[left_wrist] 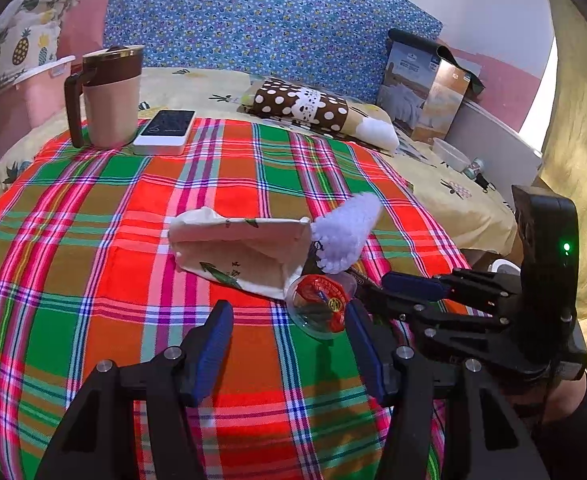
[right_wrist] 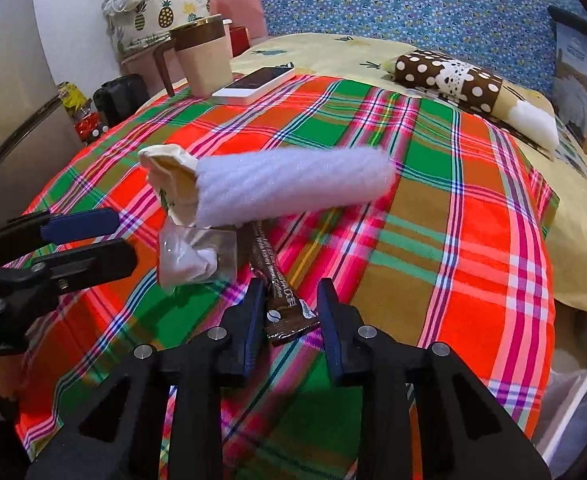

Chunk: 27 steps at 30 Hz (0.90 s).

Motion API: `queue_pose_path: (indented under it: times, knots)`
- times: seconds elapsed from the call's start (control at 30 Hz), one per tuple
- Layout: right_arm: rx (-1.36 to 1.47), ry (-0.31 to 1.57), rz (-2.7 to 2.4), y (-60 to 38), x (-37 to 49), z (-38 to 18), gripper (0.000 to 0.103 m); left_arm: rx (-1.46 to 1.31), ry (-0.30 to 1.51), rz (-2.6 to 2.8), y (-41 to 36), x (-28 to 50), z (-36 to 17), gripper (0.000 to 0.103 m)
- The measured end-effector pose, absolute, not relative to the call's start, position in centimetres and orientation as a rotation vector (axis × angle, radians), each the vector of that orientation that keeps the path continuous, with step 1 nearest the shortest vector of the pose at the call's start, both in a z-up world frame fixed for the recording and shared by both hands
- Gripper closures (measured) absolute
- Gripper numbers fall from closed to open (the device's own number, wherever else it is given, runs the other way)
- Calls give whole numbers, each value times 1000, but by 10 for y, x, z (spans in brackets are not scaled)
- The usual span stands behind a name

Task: Collect trash
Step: 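Grasp the brown coffee packet with the right tool while the left tool grasps the red-lidded container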

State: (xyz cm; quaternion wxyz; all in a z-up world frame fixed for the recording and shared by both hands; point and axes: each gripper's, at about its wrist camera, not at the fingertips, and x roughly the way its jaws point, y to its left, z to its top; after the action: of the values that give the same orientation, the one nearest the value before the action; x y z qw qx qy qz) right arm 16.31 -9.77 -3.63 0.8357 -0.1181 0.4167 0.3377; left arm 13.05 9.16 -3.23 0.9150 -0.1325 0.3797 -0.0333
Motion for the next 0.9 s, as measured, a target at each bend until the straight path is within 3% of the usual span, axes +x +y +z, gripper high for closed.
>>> queue_pose_path:
  times: [0.7, 0.8, 0.9]
  knots:
    - [-85, 921, 601, -155, 135, -37, 77, -229, 842, -172, 57, 165, -48, 43]
    - [-77, 914, 606, -157, 131, -37, 77, -224, 847, -175, 54, 163, -48, 57]
    - [-70, 905, 602, -159, 127, -35, 77, -225, 846, -171, 51, 158, -49, 57]
